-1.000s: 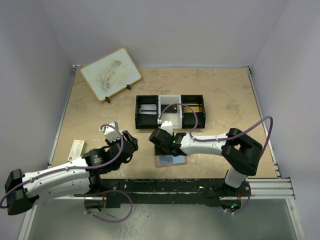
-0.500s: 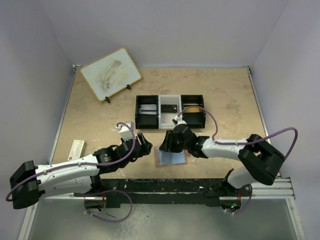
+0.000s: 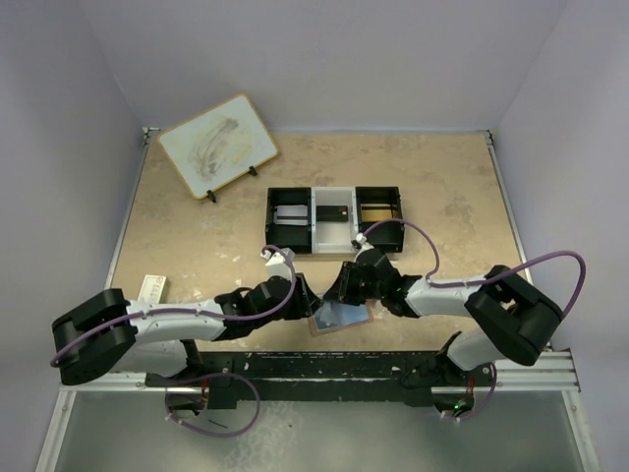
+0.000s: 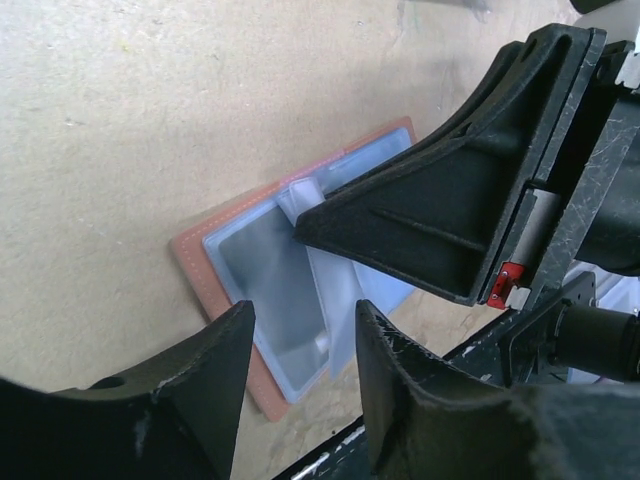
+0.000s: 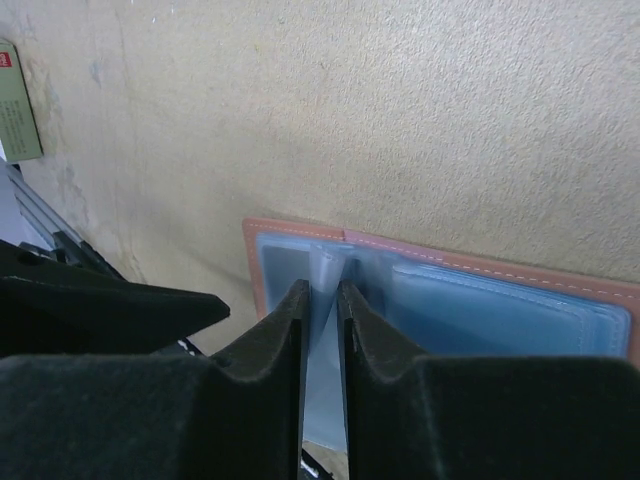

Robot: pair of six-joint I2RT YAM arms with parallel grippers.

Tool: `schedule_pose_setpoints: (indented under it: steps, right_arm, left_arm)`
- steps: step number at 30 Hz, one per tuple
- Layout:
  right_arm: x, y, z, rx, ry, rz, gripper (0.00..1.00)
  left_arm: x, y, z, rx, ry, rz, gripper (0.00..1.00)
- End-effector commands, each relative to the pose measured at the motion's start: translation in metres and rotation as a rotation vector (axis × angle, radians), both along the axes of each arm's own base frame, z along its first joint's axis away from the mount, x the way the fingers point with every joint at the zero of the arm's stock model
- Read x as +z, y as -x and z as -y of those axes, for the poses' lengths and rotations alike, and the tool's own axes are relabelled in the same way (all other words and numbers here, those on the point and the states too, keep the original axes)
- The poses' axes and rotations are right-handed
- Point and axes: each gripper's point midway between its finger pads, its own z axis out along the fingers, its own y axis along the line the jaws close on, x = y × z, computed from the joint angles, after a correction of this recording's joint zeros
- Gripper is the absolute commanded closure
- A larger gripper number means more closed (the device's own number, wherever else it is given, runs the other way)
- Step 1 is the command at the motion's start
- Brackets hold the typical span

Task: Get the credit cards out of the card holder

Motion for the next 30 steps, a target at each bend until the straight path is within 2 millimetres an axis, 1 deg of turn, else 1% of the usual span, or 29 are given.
schedule_pose_setpoints:
  steps: [1, 4, 7, 10, 13, 16, 21, 23, 26, 27, 29, 30]
  right_arm:
    - [0.001, 0.002, 0.001, 0.000, -0.011, -0.011, 0.81]
    - [0.002, 0.001, 0.002, -0.005, -0.012, -0.010, 0.82]
    - [0.005, 0.000, 0.004, -0.016, -0.016, 0.000, 0.86]
    - [0.013, -0.004, 0.007, -0.037, -0.029, 0.017, 0.86]
    - [0.019, -0.009, 0.009, -0.046, -0.040, 0.030, 0.85]
    - [0.022, -0.010, 0.009, -0.048, -0.041, 0.031, 0.85]
    - [0.022, -0.009, 0.012, -0.053, -0.036, 0.029, 0.85]
    - [0.026, -0.009, 0.012, -0.050, -0.046, 0.037, 0.82]
    - [0.039, -0.012, 0.014, -0.056, -0.055, 0.071, 0.75]
    - [0.042, -0.014, 0.018, -0.069, -0.043, 0.080, 0.71]
    - [0.045, -0.021, 0.030, -0.117, 0.014, 0.097, 0.56]
    - [0.046, -0.024, 0.038, -0.141, 0.046, 0.103, 0.52]
  left_arm:
    - [0.019, -0.001, 0.025, -0.044, 0.119, 0.031, 0.60]
    - [0.010, -0.003, 0.023, -0.030, 0.090, 0.018, 0.63]
    - [0.010, -0.003, 0.022, -0.021, 0.098, 0.020, 0.66]
    - [0.015, 0.001, 0.031, -0.062, 0.132, 0.017, 0.67]
    - [0.015, 0.011, 0.048, -0.156, 0.154, 0.000, 0.67]
    - [0.017, 0.016, 0.063, -0.209, 0.202, -0.018, 0.65]
    - [0.024, 0.014, 0.073, -0.202, 0.281, -0.017, 0.56]
    - [0.027, 0.014, 0.079, -0.215, 0.286, -0.014, 0.54]
    - [0.028, 0.009, 0.089, -0.230, 0.270, -0.001, 0.52]
    - [0.027, 0.007, 0.093, -0.237, 0.259, 0.001, 0.52]
    - [0.023, 0.005, 0.100, -0.251, 0.238, -0.004, 0.52]
    - [0.023, 0.004, 0.104, -0.256, 0.239, -0.002, 0.52]
